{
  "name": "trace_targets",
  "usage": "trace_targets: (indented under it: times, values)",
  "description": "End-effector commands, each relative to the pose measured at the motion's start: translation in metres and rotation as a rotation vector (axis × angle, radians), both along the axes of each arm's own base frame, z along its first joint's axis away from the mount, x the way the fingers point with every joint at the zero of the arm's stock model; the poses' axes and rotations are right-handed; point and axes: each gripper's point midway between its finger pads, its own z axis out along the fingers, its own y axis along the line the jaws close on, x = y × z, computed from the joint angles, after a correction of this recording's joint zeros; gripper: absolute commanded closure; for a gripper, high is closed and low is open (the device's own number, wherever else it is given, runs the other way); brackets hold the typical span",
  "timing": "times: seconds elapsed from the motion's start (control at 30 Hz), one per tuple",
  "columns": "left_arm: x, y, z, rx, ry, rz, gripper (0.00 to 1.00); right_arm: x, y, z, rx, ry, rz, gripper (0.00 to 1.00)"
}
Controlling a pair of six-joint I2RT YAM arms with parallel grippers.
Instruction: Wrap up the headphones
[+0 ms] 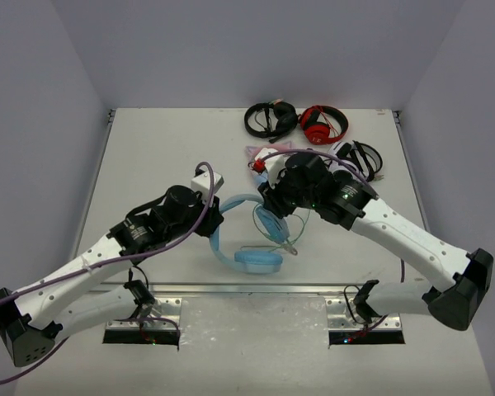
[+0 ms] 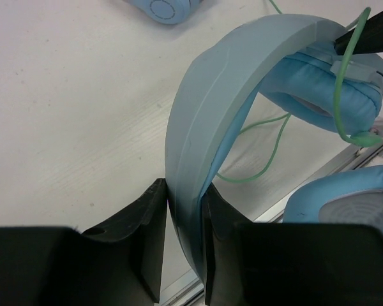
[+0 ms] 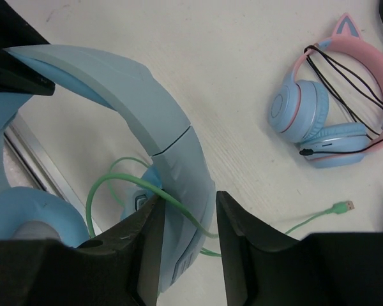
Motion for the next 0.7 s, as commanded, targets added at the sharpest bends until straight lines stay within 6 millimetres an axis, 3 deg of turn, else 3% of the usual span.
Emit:
trace_targets:
  times: [0.0,0.17,0.37,0.53,0.67]
  values:
    - [-0.004,-0.025,0.056,-0.196,-0.097,-0.101,1.00,0.014,-0.024,0.008,-0.028,-0.076,-0.052,0.62]
    - [-0.006,-0.027,0.060,-0.216,-0.096,-0.122,0.99,0.017,-0.036,0.006,-0.057,-0.056,-0.076,0.63]
    - [-0.009,-0.031,0.065,-0.240,-0.102,-0.147,1.00,0.023,-0.054,0.004,-0.076,-0.054,-0.140,0.74]
    - [-0.010,-0.034,0.072,-0.266,-0.102,-0.161,0.99,0.014,-0.049,-0.009,-0.047,-0.018,-0.110,0.61]
    - [-0.006,-0.032,0.072,-0.269,-0.088,-0.121,1.00,0.001,-0.037,-0.007,0.045,0.012,-0.066,0.57]
